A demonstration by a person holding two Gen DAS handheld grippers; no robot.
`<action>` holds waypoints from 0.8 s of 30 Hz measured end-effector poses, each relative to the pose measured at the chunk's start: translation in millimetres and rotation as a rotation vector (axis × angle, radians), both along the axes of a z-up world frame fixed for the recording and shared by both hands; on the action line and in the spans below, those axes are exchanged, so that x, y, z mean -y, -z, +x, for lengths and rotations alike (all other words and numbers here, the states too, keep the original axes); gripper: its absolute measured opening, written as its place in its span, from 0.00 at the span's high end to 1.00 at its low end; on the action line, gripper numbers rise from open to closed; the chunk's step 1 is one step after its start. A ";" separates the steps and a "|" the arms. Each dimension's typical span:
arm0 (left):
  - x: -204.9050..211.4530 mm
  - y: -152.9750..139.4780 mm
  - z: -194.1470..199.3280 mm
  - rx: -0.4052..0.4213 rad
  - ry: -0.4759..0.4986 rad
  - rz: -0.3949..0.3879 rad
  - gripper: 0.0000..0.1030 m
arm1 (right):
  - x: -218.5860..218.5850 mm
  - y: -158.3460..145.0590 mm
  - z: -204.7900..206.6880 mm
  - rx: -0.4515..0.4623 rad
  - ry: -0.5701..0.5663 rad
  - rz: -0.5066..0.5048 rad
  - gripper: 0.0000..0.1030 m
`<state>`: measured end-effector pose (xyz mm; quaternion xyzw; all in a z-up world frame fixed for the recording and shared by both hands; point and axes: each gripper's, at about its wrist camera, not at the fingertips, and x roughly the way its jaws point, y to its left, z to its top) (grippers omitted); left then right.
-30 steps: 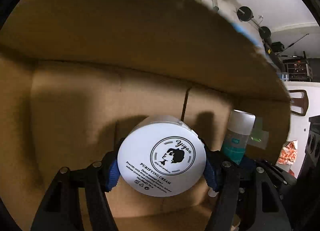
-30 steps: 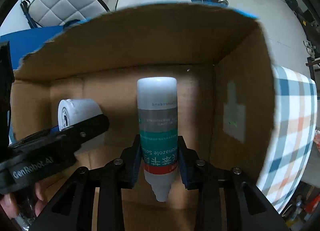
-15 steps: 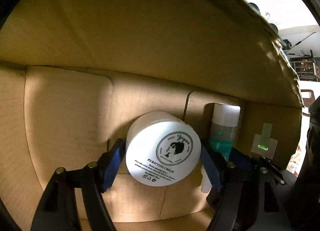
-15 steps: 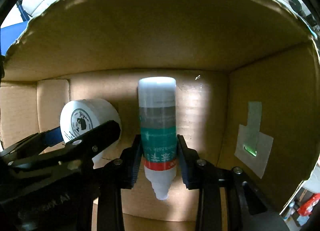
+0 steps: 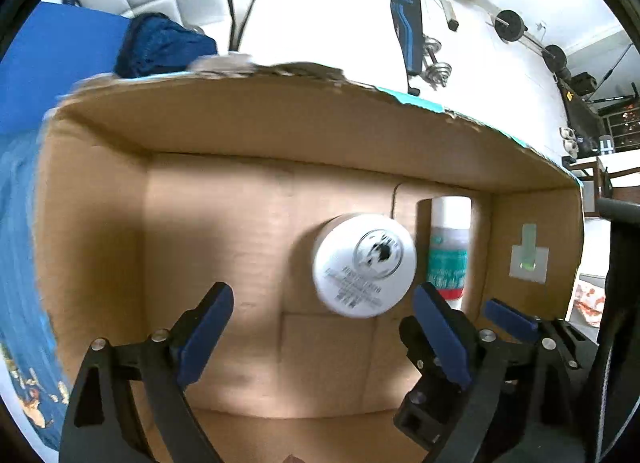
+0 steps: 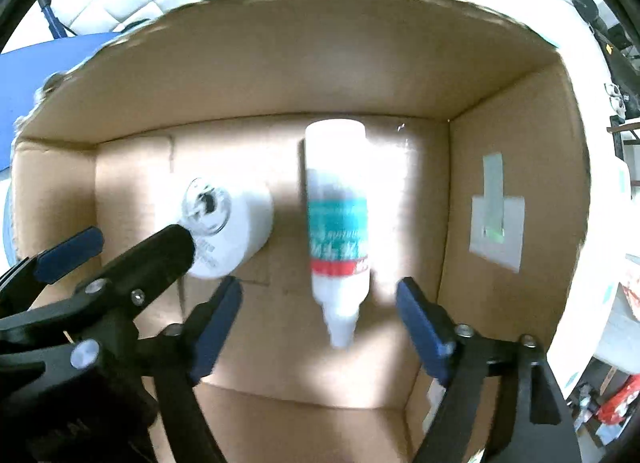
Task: Organize rigid objects
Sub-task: 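Lower the jar and bottle into the box and open both tools, then grasp the white-lined tin lid with left tool while right tool grasps the black tin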
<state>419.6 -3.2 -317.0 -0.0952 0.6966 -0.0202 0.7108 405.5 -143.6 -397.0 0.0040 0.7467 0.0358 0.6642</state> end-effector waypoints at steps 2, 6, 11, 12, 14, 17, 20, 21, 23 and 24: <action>-3.4 -6.2 -13.4 0.030 0.008 0.031 0.10 | -6.2 -7.5 -10.5 0.023 0.001 -0.011 0.08; -22.8 -26.7 -44.1 0.072 0.014 0.054 0.10 | -13.0 -19.6 -32.5 0.062 0.013 -0.009 0.06; -26.7 -45.5 -62.0 0.124 0.005 0.077 0.10 | -31.0 -46.3 -53.4 0.123 0.002 -0.026 0.06; -26.5 -48.8 -64.9 0.131 0.003 0.078 0.10 | -32.5 -50.4 -55.8 0.130 0.003 -0.024 0.06; -22.3 -60.1 -74.5 0.156 0.001 0.077 0.10 | -38.2 -62.9 -67.6 0.158 0.005 -0.026 0.06; -15.0 -71.6 -84.2 0.200 0.001 0.084 0.10 | -37.7 -81.9 -85.1 0.206 0.002 -0.044 0.06; -7.0 -91.8 -94.1 0.239 -0.002 0.078 0.10 | -13.7 -116.0 -91.3 0.238 0.002 -0.048 0.06; -7.0 -96.8 -98.4 0.248 -0.002 0.076 0.10 | -13.5 -124.0 -98.1 0.250 0.003 -0.051 0.06; -4.3 -111.0 -109.6 0.267 -0.003 0.060 0.10 | 5.2 -134.5 -113.6 0.276 0.004 -0.054 0.06; -3.3 -116.7 -115.2 0.275 0.000 0.051 0.10 | 8.5 -136.0 -114.7 0.289 0.002 -0.059 0.06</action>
